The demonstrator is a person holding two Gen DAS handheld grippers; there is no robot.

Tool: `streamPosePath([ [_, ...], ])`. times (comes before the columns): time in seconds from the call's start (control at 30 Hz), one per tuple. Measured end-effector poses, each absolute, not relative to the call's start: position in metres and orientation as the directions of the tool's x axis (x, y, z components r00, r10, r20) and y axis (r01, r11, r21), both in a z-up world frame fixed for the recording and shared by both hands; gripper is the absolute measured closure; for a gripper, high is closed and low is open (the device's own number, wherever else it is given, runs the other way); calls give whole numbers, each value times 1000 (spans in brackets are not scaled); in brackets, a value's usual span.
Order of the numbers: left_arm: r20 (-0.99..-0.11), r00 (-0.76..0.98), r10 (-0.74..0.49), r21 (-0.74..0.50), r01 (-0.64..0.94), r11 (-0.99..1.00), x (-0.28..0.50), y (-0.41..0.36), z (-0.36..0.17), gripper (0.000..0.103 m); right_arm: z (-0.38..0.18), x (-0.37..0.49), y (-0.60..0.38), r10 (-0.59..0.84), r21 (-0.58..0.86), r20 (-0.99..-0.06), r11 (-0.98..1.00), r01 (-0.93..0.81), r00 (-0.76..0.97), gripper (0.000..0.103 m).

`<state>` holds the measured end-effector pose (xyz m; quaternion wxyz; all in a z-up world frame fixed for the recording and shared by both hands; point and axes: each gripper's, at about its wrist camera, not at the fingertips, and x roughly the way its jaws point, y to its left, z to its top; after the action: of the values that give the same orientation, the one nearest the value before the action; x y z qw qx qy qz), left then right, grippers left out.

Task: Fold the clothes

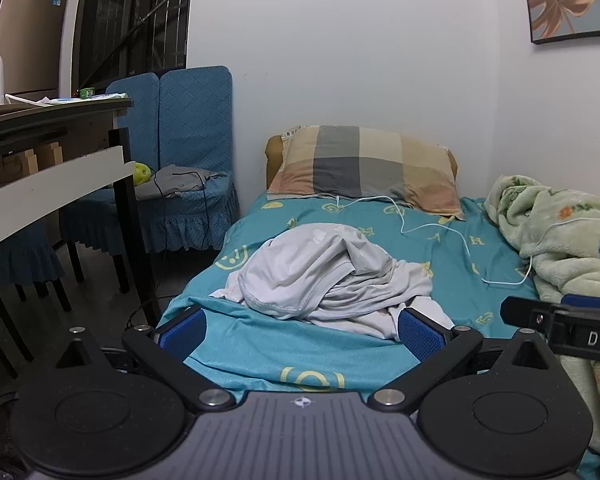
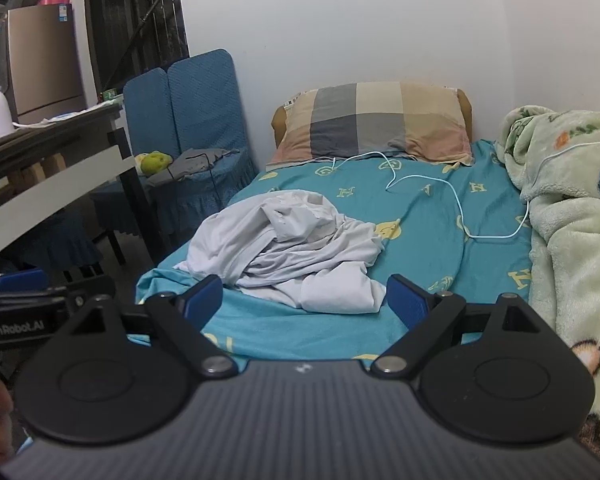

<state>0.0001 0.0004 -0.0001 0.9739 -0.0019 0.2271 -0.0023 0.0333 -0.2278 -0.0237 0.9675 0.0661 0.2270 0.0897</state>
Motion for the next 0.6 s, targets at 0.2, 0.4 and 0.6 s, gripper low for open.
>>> streamPosePath([
  [0.2,-467,884,-12,-11,7,1000,2,5,-9,0,-25,30,-227,208,173,-414,974,-147,886,13],
  [0.4,-457,889,1,8,2,1000,-3,1,-12,0,-26,27,-227,212,177,-401,973,-151,891,13],
  [0.6,-463,886,-12,-15,6,1000,-5,1,-14,0,-27,24,-228,207,171,-398,974,-149,894,13],
])
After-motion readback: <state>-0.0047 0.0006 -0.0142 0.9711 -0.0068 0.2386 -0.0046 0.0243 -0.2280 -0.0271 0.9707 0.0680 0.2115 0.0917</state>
